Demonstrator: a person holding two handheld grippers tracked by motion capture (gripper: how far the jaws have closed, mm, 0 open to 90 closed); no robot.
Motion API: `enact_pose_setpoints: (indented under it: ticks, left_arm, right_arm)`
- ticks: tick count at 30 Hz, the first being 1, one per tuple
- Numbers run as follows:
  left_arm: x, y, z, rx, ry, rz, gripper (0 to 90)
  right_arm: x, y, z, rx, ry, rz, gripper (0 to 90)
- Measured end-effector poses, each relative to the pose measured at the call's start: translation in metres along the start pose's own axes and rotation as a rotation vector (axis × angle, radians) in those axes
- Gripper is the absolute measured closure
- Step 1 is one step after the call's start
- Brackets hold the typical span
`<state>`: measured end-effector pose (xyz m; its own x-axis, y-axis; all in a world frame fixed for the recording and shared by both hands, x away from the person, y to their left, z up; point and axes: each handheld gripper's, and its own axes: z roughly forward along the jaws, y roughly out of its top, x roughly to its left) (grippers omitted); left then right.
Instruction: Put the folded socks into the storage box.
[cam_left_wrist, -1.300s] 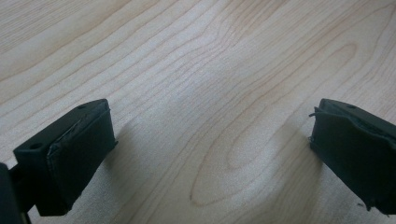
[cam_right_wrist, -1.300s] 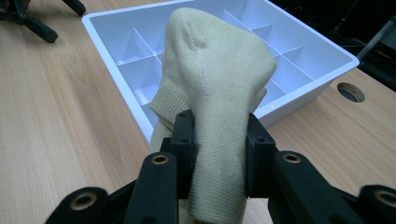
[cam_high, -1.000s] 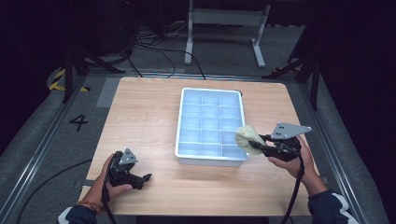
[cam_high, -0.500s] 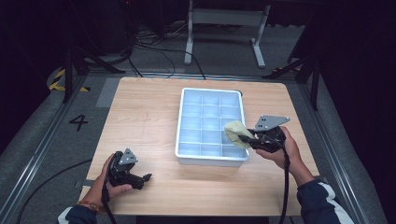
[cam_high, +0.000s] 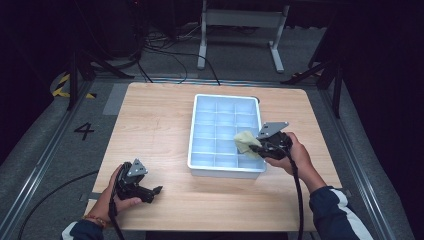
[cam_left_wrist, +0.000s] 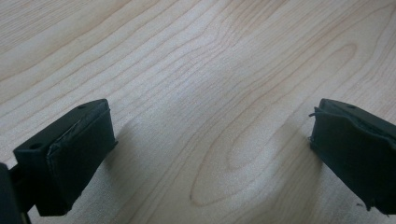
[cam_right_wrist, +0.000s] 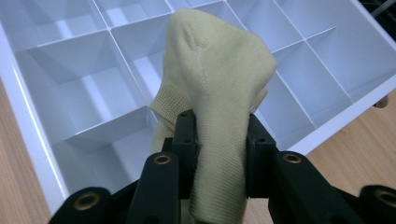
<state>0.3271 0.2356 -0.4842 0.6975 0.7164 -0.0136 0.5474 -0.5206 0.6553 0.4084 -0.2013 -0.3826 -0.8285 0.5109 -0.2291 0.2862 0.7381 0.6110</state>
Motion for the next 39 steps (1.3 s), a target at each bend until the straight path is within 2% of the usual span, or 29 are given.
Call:
enact_pose_setpoints:
  ticks: [9, 10, 11, 15, 16, 17, 20, 24, 29, 32, 34, 39]
  left_arm:
    - [0.0, 0.0, 0.0, 0.0, 0.001, -0.001, 0.0]
    - [0.0, 0.0, 0.0, 0.0, 0.001, -0.001, 0.0]
    - [0.0, 0.0, 0.0, 0.0, 0.001, -0.001, 0.0]
    - [0.0, 0.0, 0.0, 0.0, 0.001, -0.001, 0.0]
    - [0.0, 0.0, 0.0, 0.0, 0.001, -0.001, 0.0]
    - [0.0, 0.0, 0.0, 0.0, 0.001, 0.0, 0.0]
    - [0.0, 0.0, 0.0, 0.0, 0.001, 0.0, 0.0]
    - [0.0, 0.0, 0.0, 0.001, 0.0, 0.001, 0.0]
    - [0.0, 0.0, 0.0, -0.002, -0.003, -0.004, 0.0]
    - [0.0, 0.0, 0.0, -0.003, -0.004, -0.003, 0.0]
    - [0.0, 0.0, 0.0, -0.003, -0.002, -0.003, 0.0]
    - [0.0, 0.0, 0.0, -0.003, -0.005, -0.002, 0.0]
  right_arm:
    - [-0.001, 0.01, 0.02, 0.121, -0.012, -0.036, 71.8]
    - [-0.001, 0.01, 0.02, 0.121, -0.012, -0.036, 71.8]
    - [-0.002, 0.012, 0.025, 0.161, -0.018, -0.063, 71.9]
    - [-0.001, 0.015, 0.035, 0.223, -0.011, -0.088, 72.0]
    - [-0.001, 0.015, 0.035, 0.223, -0.011, -0.088, 72.0]
    - [-0.001, 0.018, 0.038, 0.251, -0.007, -0.1, 72.0]
    - [-0.002, 0.02, 0.04, 0.271, 0.0, -0.104, 72.0]
    - [-0.002, 0.025, 0.047, 0.338, 0.018, -0.134, 72.0]
    - [-0.002, 0.028, 0.053, 0.383, 0.038, -0.154, 72.0]
    - [-0.002, 0.029, 0.064, 0.45, 0.059, -0.178, 71.9]
    - [-0.002, 0.029, 0.068, 0.471, 0.066, -0.179, 71.8]
    - [-0.003, 0.029, 0.071, 0.476, 0.082, -0.165, 71.7]
